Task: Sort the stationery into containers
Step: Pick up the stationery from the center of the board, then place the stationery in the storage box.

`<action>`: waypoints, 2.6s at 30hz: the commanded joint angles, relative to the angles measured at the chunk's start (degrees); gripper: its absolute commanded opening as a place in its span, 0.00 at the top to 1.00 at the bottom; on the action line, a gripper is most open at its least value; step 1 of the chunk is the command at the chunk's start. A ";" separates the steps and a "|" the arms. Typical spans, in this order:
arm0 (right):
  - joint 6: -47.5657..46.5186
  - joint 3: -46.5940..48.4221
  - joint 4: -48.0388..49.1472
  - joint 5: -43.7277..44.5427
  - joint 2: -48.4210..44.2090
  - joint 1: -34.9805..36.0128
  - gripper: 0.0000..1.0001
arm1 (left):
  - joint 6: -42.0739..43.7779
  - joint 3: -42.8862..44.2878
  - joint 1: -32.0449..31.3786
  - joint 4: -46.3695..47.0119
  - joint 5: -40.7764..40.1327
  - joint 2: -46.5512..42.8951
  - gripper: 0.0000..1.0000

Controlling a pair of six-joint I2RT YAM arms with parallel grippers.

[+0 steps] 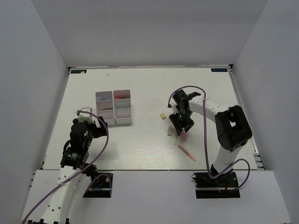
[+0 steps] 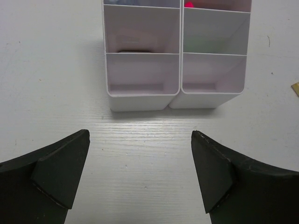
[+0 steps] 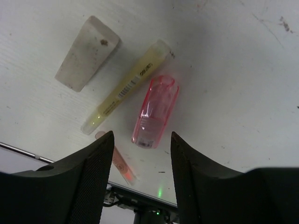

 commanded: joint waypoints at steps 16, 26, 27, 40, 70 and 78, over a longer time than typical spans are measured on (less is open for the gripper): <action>0.98 -0.10 7.83 2.86 7.12 -1.41 0.48 | -0.18 0.67 -0.10 0.15 -0.13 -0.89 0.00; -0.08 -6.52 12.74 9.01 6.07 -1.77 0.52 | -0.09 0.75 -0.10 0.24 -0.04 -0.54 0.00; 0.01 -6.96 13.19 9.62 5.98 -1.77 0.50 | -0.09 0.75 -0.19 0.24 -0.21 -0.71 0.00; 1.51 -11.19 16.36 10.70 5.36 -1.68 0.78 | 0.00 0.75 -0.19 -0.02 -0.39 -0.71 0.00; -26.46 40.43 24.41 -51.44 17.49 9.22 1.00 | 1.14 0.58 -0.10 -0.29 -2.23 0.87 0.00; -9.32 43.49 54.13 -55.58 24.87 9.66 1.00 | 1.40 0.84 -0.10 -0.29 -2.32 0.87 0.00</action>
